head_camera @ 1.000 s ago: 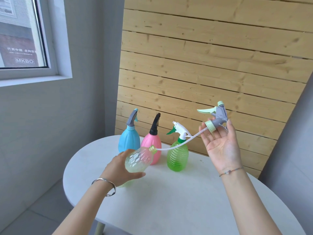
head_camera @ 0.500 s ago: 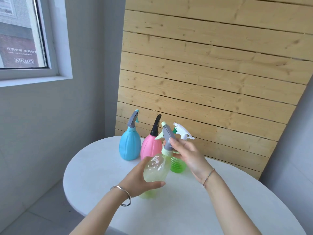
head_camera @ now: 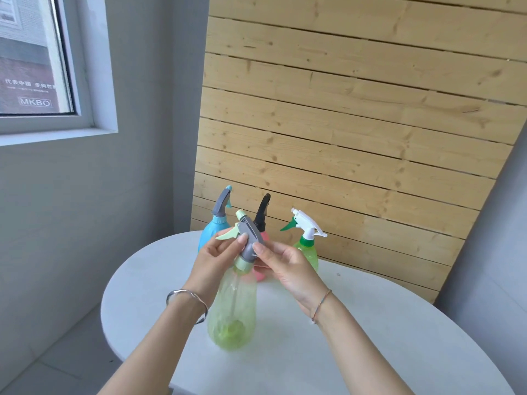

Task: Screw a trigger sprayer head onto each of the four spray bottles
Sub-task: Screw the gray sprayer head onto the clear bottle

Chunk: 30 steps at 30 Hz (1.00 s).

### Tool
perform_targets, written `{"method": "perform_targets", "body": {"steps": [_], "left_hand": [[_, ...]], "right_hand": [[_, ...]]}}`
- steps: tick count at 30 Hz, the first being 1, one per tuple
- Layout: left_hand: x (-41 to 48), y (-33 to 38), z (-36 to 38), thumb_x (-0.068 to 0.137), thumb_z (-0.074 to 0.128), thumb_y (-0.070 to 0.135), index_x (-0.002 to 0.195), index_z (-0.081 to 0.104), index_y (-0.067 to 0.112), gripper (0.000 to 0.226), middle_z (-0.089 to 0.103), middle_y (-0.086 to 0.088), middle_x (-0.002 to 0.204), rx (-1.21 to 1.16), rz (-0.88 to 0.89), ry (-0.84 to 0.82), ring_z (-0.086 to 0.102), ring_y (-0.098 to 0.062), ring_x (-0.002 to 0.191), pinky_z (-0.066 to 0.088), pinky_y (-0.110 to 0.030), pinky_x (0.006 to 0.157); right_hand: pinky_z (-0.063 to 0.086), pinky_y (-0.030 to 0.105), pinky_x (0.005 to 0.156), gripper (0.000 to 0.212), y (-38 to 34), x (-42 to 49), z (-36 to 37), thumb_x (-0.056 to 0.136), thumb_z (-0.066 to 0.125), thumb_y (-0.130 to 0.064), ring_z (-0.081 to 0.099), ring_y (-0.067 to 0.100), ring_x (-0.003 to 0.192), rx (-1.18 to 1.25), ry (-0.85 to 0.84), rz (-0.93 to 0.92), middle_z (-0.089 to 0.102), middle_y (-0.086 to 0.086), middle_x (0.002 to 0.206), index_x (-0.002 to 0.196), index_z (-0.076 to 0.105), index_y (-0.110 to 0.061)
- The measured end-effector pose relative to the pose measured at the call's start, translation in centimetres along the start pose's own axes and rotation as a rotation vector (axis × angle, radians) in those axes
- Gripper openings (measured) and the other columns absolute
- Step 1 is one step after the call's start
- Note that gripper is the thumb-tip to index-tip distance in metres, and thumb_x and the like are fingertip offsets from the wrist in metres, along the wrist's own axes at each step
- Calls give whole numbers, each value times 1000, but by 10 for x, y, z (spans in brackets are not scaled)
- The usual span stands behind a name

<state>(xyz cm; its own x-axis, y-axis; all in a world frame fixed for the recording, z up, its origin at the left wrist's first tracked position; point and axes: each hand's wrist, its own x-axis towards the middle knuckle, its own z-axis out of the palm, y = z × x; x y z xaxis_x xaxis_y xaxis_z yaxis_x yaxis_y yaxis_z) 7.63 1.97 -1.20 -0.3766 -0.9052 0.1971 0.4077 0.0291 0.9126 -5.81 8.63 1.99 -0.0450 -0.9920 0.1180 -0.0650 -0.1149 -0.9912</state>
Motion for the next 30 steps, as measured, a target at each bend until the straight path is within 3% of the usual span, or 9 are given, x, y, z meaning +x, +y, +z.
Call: {"method": "perform_targets", "body": {"steps": [4, 10, 16, 19, 21, 22, 24, 26, 30], "left_hand": [[7, -1, -7, 63, 77, 31, 105, 62, 11, 49, 76, -5, 79, -98, -17, -12, 70, -15, 71, 55, -26, 66], [6, 2, -5, 72, 69, 24, 112, 57, 6, 45, 75, -6, 82, -175, -42, -51, 71, -17, 70, 58, -26, 63], [5, 4, -9, 76, 66, 22, 110, 51, 11, 38, 65, -16, 107, -185, -54, -86, 63, -24, 96, 50, -35, 93], [6, 5, -11, 72, 69, 23, 100, 54, 11, 34, 72, -7, 96, -173, -39, -63, 68, -16, 87, 55, -25, 85], [6, 6, -13, 68, 72, 28, 92, 53, 12, 35, 71, -6, 97, -121, -31, -45, 67, -16, 87, 54, -25, 85], [6, 6, -14, 67, 73, 30, 88, 53, 14, 33, 72, -6, 98, -103, -29, -41, 67, -17, 88, 54, -25, 86], [6, 6, -16, 67, 73, 31, 81, 52, 16, 29, 71, -7, 100, -89, -26, -43, 66, -18, 91, 53, -26, 88], [6, 5, -17, 68, 73, 30, 81, 52, 16, 28, 70, -9, 103, -89, -20, -46, 65, -20, 94, 50, -29, 93], [7, 4, -20, 70, 74, 28, 80, 51, 16, 28, 66, -14, 107, -92, -20, -43, 66, -21, 96, 44, -34, 101]], "right_hand": [[51, 19, 80, 32, 3, 2, 0, 83, 60, -33, 66, 2, 80, -29, 23, -8, 70, -1, 94, 105, 69, -11], [50, 24, 82, 51, 4, 4, 1, 65, 65, -50, 62, 9, 84, -37, 83, -45, 69, 0, 90, 96, 72, -11], [48, 19, 77, 50, 0, 3, -4, 64, 71, -55, 63, 7, 81, -16, 54, -51, 72, -5, 88, 95, 70, -16], [45, 24, 79, 34, 6, 12, -34, 66, 81, -40, 59, 12, 86, -84, 398, -195, 63, -5, 93, 87, 60, -23], [41, 29, 87, 49, 20, 19, -60, 67, 82, -28, 50, 17, 104, -212, 666, -165, 49, 2, 119, 104, 50, -26], [37, 28, 92, 63, 29, 22, -71, 67, 82, -26, 43, 15, 114, -266, 680, -106, 40, 2, 132, 117, 44, -27], [29, 26, 96, 92, 51, 29, -87, 67, 82, -24, 34, 12, 124, -327, 553, 70, 27, -2, 146, 139, 24, -26], [31, 27, 96, 104, 69, 36, -94, 67, 82, -22, 40, 16, 125, -307, 420, 207, 35, 1, 145, 144, 12, -26], [39, 30, 87, 70, 88, 47, -96, 68, 79, -12, 52, 23, 116, -297, 370, 197, 55, 2, 119, 120, 36, -30]]}}
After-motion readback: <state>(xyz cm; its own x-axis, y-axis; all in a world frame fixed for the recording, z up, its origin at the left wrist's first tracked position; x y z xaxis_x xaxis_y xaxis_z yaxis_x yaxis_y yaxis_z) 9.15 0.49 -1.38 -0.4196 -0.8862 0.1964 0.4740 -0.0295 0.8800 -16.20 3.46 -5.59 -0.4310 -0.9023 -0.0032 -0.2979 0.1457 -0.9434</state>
